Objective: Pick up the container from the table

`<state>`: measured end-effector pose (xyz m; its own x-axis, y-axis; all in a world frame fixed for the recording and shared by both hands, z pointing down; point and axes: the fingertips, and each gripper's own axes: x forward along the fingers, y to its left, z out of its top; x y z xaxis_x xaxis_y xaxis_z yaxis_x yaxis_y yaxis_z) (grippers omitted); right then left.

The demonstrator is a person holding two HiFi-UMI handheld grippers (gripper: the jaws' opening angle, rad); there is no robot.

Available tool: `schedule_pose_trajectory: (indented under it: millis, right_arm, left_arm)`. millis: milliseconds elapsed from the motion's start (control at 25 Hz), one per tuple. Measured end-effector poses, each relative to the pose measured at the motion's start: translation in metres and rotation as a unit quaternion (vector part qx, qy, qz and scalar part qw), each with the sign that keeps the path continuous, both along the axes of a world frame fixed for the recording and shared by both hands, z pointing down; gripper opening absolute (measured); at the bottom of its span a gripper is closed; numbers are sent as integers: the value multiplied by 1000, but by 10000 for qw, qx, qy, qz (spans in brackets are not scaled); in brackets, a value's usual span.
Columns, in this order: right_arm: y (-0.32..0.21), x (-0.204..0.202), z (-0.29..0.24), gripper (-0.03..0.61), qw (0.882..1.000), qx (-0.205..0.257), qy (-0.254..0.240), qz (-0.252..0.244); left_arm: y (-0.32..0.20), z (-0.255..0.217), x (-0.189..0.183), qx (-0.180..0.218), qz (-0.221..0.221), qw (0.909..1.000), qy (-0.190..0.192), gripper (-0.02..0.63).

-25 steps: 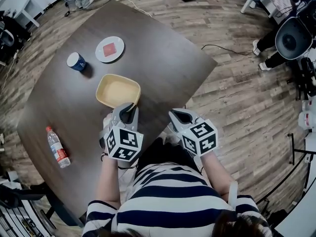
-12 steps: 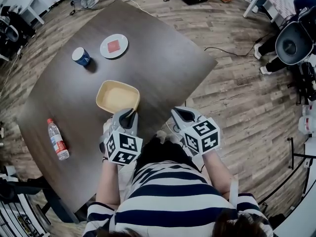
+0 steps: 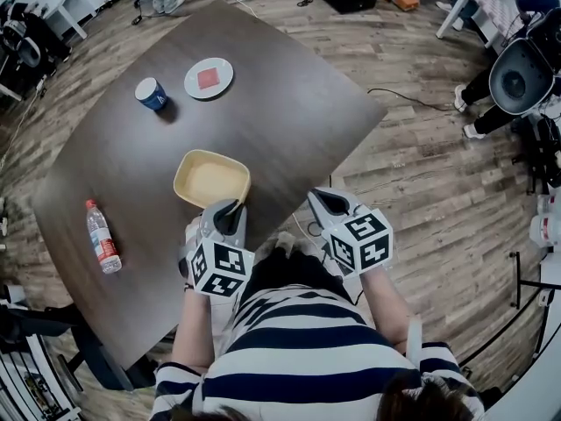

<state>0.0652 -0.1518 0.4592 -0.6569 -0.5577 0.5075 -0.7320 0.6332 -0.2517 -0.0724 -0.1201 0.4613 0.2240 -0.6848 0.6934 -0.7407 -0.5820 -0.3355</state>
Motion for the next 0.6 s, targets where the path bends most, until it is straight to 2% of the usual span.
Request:
schedule_pose_trajectory:
  millis: [600]
  right_arm:
    - [4,-2,-8,-2,9999,108,-80,-11]
  left_arm:
    - [12,-3,-5,56,-87,9999,-60,0]
